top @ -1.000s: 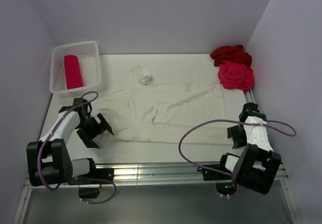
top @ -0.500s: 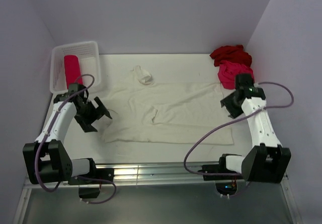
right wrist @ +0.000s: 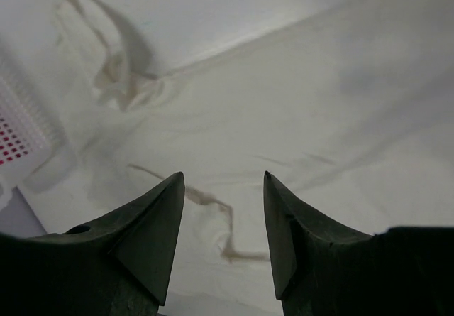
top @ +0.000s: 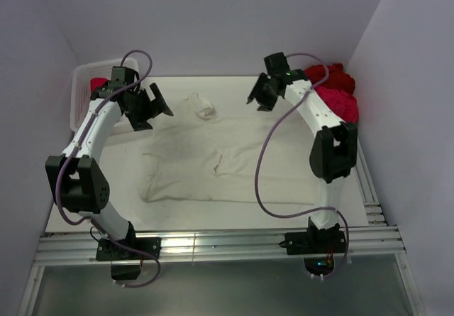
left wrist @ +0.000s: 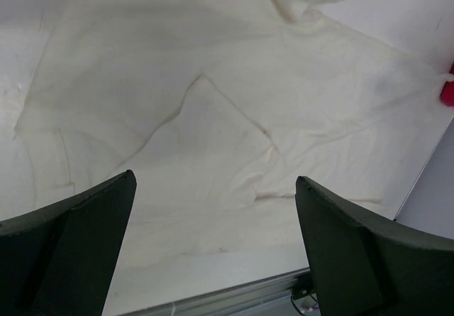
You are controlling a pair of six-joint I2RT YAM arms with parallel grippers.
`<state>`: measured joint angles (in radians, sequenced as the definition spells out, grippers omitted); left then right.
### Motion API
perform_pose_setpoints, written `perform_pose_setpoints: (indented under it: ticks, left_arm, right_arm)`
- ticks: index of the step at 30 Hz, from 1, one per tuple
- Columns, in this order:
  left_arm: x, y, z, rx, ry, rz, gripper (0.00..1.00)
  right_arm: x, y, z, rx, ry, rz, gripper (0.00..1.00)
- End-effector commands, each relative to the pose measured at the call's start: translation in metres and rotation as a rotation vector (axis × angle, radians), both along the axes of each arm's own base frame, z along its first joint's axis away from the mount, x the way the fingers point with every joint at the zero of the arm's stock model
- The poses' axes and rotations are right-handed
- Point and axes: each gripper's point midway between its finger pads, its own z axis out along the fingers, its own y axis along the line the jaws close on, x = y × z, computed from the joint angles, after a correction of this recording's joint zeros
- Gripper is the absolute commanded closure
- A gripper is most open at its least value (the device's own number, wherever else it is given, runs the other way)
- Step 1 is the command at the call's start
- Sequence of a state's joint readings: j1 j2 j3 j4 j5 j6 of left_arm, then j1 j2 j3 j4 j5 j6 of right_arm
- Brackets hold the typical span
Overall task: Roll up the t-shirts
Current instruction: Fold the tshirt
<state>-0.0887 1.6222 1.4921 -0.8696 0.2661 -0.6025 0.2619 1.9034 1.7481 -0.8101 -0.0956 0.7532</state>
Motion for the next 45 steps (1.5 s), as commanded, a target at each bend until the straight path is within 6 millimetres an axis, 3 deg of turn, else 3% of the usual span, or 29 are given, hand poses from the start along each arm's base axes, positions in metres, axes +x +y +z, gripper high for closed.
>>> perform_pose_setpoints:
  ticks: [1,2,3,4,5,6,7,9,12,14,15,16,22,23,28,30,31,33,34,37,40,41,43,45]
  left_arm:
    - [0.037,-0.009,0.012,-0.025,-0.111,-0.064,0.00]
    - [0.042,-0.013,0.008,-0.040,-0.114,-0.081,0.01]
    - [0.047,-0.016,-0.004,-0.054,-0.093,-0.087,0.02]
    - [0.051,-0.020,-0.009,-0.075,-0.096,-0.100,0.02]
    - [0.054,-0.022,-0.013,-0.083,-0.087,-0.106,0.03]
    - [0.060,-0.025,-0.025,-0.085,-0.058,-0.108,0.04]
    - [0.063,-0.025,-0.030,-0.084,-0.050,-0.104,0.04]
    - [0.069,-0.026,-0.040,-0.093,-0.038,-0.089,0.04]
    - [0.085,-0.028,-0.047,-0.092,-0.059,-0.080,0.05]
    - [0.092,-0.031,-0.061,-0.093,-0.034,-0.092,0.07]
    - [0.100,-0.034,-0.057,-0.098,-0.050,-0.100,0.07]
    - [0.102,-0.035,-0.059,-0.100,-0.043,-0.106,0.07]
    - [0.109,-0.054,-0.069,-0.072,-0.043,-0.167,0.08]
    - [0.108,-0.059,-0.076,-0.075,-0.025,-0.177,0.08]
    - [0.105,-0.060,-0.092,-0.067,0.016,-0.179,0.08]
    - [0.109,-0.059,-0.093,-0.056,0.012,-0.182,0.08]
    - [0.109,-0.057,-0.094,-0.043,0.017,-0.179,0.08]
    - [0.114,-0.056,-0.095,-0.038,0.015,-0.178,0.08]
    - [0.115,-0.055,-0.095,-0.036,0.018,-0.175,0.08]
    - [0.126,-0.049,-0.091,-0.045,0.005,-0.155,0.08]
    - [0.137,-0.040,-0.087,-0.063,-0.011,-0.133,0.08]
    - [0.142,-0.038,-0.081,-0.071,-0.028,-0.131,0.08]
    - [0.148,-0.036,-0.079,-0.071,-0.042,-0.135,0.08]
    - [0.152,-0.038,-0.079,-0.079,-0.049,-0.137,0.08]
  right_arm:
    - [0.038,0.067,0.040,0.090,-0.186,0.223,0.44]
    - [0.039,0.087,0.043,0.146,-0.197,0.282,0.44]
    - [0.047,0.101,0.023,0.149,-0.169,0.289,0.44]
    - [0.059,0.111,0.035,0.164,-0.214,0.297,0.44]
    - [0.062,0.123,0.031,0.190,-0.218,0.326,0.44]
    - [0.068,0.133,0.015,0.196,-0.200,0.326,0.40]
    - [0.077,0.141,0.021,0.211,-0.232,0.325,0.39]
    - [0.090,0.160,0.012,0.276,-0.267,0.340,0.37]
    - [0.103,0.177,0.004,0.316,-0.319,0.339,0.33]
    - [0.109,0.186,-0.013,0.320,-0.320,0.330,0.30]
    - [0.114,0.189,-0.012,0.333,-0.335,0.325,0.30]
    - [0.116,0.191,-0.028,0.334,-0.312,0.320,0.30]
    - [0.125,0.205,-0.038,0.405,-0.314,0.315,0.33]
    - [0.125,0.207,-0.051,0.408,-0.293,0.311,0.34]
    - [0.126,0.220,-0.052,0.472,-0.283,0.356,0.39]
    - [0.125,0.224,-0.054,0.505,-0.282,0.360,0.51]
    - [0.126,0.223,-0.054,0.511,-0.283,0.356,0.63]
    - [0.129,0.224,-0.058,0.540,-0.274,0.349,0.76]
    - [0.131,0.224,-0.058,0.552,-0.275,0.348,0.89]
    - [0.140,0.218,-0.055,0.609,-0.269,0.315,1.00]
    - [0.154,0.204,-0.048,0.653,-0.286,0.267,1.00]
    - [0.157,0.201,-0.043,0.658,-0.295,0.264,0.93]
    - [0.162,0.191,-0.039,0.646,-0.301,0.250,0.67]
    - [0.160,0.186,-0.041,0.630,-0.288,0.252,0.62]
